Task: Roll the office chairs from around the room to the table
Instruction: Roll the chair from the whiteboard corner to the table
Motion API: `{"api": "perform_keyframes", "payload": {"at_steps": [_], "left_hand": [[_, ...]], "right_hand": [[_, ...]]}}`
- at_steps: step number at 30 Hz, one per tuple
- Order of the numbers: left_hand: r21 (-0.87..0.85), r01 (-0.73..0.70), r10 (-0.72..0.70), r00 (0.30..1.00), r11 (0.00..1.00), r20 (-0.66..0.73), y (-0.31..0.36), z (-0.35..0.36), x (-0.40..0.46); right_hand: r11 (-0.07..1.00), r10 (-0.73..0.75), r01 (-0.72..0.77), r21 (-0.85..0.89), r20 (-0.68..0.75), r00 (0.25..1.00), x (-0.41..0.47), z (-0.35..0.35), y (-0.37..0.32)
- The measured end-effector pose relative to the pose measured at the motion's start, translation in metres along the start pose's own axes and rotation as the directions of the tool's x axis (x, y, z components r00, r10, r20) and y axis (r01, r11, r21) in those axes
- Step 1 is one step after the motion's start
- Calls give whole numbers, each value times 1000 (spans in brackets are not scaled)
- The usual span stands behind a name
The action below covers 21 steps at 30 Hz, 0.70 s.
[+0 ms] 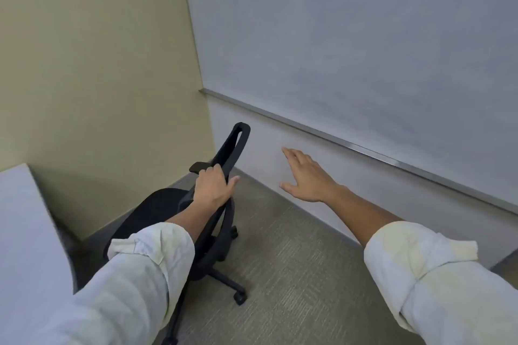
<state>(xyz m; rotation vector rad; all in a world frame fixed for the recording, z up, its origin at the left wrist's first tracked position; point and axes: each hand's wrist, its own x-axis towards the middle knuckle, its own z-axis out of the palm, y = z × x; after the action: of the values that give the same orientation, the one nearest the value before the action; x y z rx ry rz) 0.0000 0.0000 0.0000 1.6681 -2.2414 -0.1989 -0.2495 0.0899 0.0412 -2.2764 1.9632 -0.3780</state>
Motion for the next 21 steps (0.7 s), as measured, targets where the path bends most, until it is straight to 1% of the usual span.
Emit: {"api": "perform_keyframes", "payload": {"at_steps": [2,3,5,9,13,16,19,21], "left_hand": [[-107,104,-100,994,989,43,10,9,10],[-124,166,-159,985,978,59,13,13,14],[-86,272,-266,961,959,73,16,16,16],[73,380,-383,922,922,49,6,20,19],[161,449,-459,888,879,30,-1,19,21],[240,502,-508,860,831,-40,-8,24,19],[313,527,-525,846,790,-99,-17,24,20],[351,525,-519,846,776,-118,-23,24,24]], "right_hand": [[999,-45,45,13,1,999,15,-7,22],[998,-70,70,0,9,998,24,-10,34],[993,-119,120,-6,40,992,40,-19,54],[969,-239,244,-44,103,966,68,-27,89],[942,-329,335,-26,129,936,105,-20,105],[920,-386,392,-12,148,911,142,-4,103],[887,-453,461,13,209,867,183,16,91],[868,-488,497,13,221,845,210,28,80]]}}
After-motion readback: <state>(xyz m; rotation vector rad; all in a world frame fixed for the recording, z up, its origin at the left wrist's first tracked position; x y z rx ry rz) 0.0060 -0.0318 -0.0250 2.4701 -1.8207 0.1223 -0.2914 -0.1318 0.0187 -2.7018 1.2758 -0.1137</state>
